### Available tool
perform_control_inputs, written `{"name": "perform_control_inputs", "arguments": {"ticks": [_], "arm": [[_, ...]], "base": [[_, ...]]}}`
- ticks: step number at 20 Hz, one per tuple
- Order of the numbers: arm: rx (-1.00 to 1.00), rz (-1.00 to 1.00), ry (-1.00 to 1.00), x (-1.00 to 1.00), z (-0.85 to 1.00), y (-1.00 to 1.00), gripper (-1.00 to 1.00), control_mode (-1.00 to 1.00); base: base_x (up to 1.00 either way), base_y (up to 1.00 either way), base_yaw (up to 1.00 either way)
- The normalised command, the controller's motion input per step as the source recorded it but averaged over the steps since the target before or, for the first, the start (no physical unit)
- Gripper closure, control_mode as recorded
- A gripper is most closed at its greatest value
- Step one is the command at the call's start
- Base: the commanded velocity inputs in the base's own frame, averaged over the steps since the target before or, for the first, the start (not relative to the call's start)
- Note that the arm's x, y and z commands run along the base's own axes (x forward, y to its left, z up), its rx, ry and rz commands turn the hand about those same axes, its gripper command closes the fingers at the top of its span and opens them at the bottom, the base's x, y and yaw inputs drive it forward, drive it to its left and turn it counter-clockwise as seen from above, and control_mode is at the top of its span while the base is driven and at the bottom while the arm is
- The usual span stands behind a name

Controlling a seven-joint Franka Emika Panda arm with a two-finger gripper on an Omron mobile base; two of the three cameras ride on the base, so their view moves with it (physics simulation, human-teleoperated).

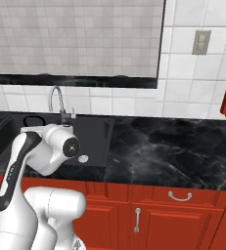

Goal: Open the cabinet, pick the kettle from the cabinet, and place it in the sink.

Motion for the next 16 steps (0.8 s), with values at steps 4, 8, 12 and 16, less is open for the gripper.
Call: {"name": "perform_control_inputs", "arguments": {"ticks": [4, 8, 12, 16], "arm": [[0.00, 0.00, 0.00, 0.00, 0.00, 0.00, 1.00, -1.00], [0.00, 0.00, 0.00, 0.00, 0.00, 0.00, 1.00, -1.00], [0.00, 0.00, 0.00, 0.00, 0.00, 0.00, 1.00, -1.00], [0.00, 0.00, 0.00, 0.00, 0.00, 0.00, 1.00, -1.00]], "base": [[0.00, 0.00, 0.00], [0.00, 0.00, 0.00], [0.00, 0.00, 0.00], [0.00, 0.00, 0.00]]}}
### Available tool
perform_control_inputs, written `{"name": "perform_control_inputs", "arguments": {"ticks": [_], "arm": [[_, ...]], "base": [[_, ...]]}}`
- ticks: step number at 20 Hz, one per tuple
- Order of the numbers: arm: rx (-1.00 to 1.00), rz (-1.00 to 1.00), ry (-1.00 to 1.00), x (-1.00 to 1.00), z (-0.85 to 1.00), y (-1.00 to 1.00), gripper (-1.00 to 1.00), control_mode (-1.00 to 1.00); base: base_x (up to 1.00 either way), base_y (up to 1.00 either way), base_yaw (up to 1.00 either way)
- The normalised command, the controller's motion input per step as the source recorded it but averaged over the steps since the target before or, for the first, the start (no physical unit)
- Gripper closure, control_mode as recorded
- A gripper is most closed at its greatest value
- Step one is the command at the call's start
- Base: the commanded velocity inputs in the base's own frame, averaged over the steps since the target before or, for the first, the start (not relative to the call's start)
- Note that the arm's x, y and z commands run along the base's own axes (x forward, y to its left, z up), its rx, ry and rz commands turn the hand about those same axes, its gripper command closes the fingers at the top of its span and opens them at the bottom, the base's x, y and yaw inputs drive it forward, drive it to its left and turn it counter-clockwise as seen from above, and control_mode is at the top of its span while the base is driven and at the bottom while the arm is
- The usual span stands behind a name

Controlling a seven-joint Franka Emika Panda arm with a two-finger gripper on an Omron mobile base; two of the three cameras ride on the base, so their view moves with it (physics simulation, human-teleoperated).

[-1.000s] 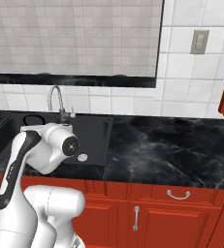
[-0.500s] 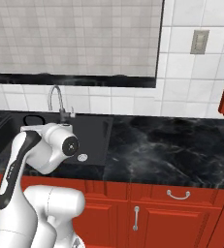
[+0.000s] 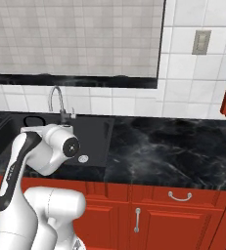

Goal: Open the cabinet, pick the kettle from the cabinet, and place it in the sink.

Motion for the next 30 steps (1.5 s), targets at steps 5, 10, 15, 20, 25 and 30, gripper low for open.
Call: {"name": "perform_control_inputs", "arguments": {"ticks": [5, 10, 15, 20, 25, 30], "arm": [[0.00, -0.02, 0.00, -0.01, 0.00, -0.06, 1.00, -1.00], [0.01, -0.16, 0.03, 0.02, 0.00, -0.19, 1.00, -1.00], [0.00, -0.12, 0.09, 0.07, 0.00, -0.18, 1.00, -1.00], [0.00, -0.02, 0.11, 0.15, 0.00, -0.17, 1.00, -1.00], [0.00, 0.00, 0.13, 0.12, -0.03, -0.20, 1.00, -1.00], [0.00, 0.00, 0.02, 0.17, -0.08, -0.19, 1.00, -1.00]], "base": [[0.00, 0.00, 0.00], [0.00, 0.00, 0.00], [0.00, 0.00, 0.00], [0.00, 0.00, 0.00], [0.00, 0.00, 0.00], [0.00, 0.00, 0.00]]}}
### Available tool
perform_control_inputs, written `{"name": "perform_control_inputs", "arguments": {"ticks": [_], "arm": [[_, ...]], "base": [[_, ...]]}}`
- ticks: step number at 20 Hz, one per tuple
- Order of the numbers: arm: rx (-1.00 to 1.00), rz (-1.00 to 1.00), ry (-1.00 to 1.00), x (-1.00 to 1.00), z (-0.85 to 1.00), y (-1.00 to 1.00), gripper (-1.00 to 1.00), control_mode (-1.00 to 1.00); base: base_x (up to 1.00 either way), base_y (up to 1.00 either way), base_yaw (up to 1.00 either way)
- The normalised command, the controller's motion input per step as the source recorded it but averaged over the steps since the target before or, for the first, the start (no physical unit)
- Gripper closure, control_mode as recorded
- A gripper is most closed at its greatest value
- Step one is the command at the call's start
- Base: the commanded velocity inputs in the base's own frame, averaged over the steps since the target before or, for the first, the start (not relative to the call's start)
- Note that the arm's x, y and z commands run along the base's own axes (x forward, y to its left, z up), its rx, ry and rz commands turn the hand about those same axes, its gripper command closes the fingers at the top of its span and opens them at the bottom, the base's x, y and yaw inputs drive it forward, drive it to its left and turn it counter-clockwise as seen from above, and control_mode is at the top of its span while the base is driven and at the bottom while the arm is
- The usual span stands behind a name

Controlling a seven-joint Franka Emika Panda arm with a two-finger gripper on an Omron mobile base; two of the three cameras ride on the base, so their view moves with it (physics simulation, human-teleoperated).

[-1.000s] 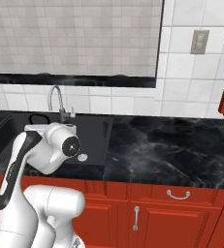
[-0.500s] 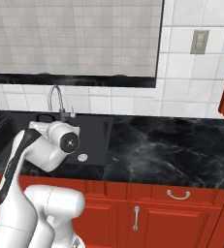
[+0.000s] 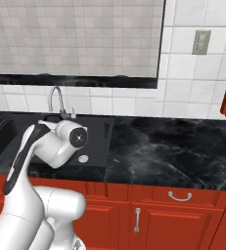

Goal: Open the cabinet, pick the kettle from the cabinet, and place it in the sink.

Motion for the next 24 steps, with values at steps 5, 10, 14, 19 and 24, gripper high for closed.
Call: {"name": "perform_control_inputs", "arguments": {"ticks": [5, 10, 14, 19, 24], "arm": [[-0.01, 0.00, 0.00, 0.27, -0.11, -0.07, 1.00, -1.00], [-0.06, 0.00, -0.02, 0.35, -0.15, 0.01, 1.00, -1.00], [-0.11, 0.00, 0.00, 0.39, -0.15, 0.02, 1.00, -1.00], [-0.15, 0.02, -0.01, 0.33, -0.18, 0.00, 1.00, -1.00], [-0.12, 0.13, -0.07, 0.28, -0.23, 0.00, 1.00, -1.00]], "base": [[0.00, 0.00, 0.00], [0.00, 0.00, 0.00], [0.00, 0.00, 0.00], [0.00, 0.00, 0.00], [0.00, 0.00, 0.00]]}}
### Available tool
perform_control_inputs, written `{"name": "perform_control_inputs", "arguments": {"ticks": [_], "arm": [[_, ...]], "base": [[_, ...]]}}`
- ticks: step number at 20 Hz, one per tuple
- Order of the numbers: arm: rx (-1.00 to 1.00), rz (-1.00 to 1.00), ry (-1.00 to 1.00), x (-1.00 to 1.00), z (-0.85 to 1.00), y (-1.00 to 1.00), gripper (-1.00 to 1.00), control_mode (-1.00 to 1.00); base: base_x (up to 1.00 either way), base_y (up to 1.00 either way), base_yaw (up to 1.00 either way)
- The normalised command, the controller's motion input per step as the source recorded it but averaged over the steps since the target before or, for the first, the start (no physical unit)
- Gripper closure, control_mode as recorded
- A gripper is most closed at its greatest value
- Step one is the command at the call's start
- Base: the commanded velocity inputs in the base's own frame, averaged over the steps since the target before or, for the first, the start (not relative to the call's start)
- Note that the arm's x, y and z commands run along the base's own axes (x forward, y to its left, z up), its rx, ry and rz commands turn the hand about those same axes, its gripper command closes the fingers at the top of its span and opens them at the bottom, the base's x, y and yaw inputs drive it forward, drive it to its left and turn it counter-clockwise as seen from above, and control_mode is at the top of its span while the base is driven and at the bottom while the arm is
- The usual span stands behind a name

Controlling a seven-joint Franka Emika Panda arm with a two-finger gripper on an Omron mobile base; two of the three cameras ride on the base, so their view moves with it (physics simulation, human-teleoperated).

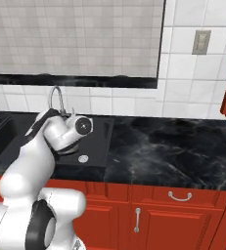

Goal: Open the cabinet, pick the kettle from the cabinet, and place it in the sink.

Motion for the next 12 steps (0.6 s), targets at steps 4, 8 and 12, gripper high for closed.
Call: {"name": "perform_control_inputs", "arguments": {"ticks": [4, 8, 12], "arm": [[-0.11, 0.19, -0.09, 0.23, -0.29, 0.03, 1.00, -1.00], [-0.05, 0.21, -0.08, 0.28, -0.25, 0.05, 1.00, -1.00], [-0.03, 0.21, -0.07, 0.28, -0.23, 0.05, 1.00, -1.00]], "base": [[0.00, 0.00, 0.00], [0.00, 0.00, 0.00], [0.00, 0.00, 0.00]]}}
